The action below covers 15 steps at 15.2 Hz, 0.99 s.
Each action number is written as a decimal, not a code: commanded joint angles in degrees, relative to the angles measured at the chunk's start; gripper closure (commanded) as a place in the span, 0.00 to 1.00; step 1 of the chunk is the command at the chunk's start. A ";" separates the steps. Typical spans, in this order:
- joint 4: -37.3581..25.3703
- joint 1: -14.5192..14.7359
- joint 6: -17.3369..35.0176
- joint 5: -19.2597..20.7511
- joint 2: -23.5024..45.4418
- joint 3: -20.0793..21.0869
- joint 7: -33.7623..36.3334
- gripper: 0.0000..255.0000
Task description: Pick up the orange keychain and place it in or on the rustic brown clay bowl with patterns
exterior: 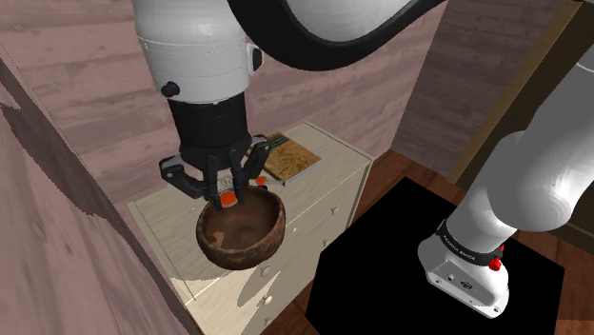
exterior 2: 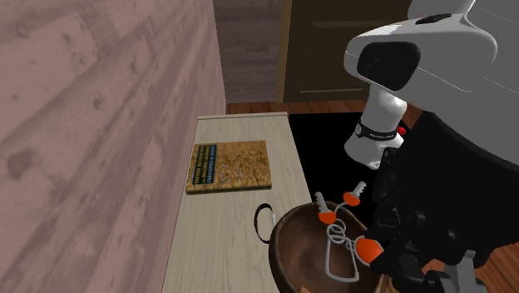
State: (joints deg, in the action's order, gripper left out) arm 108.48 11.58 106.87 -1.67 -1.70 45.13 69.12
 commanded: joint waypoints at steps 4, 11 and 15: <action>3.50 0.13 3.69 0.14 0.26 0.16 0.31 1.00; 7.45 0.35 8.94 1.52 2.10 0.45 1.31 1.00; 8.31 0.42 10.19 1.98 2.67 0.50 1.63 1.00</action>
State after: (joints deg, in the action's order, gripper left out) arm 116.70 11.99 116.92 0.26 0.91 45.62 70.70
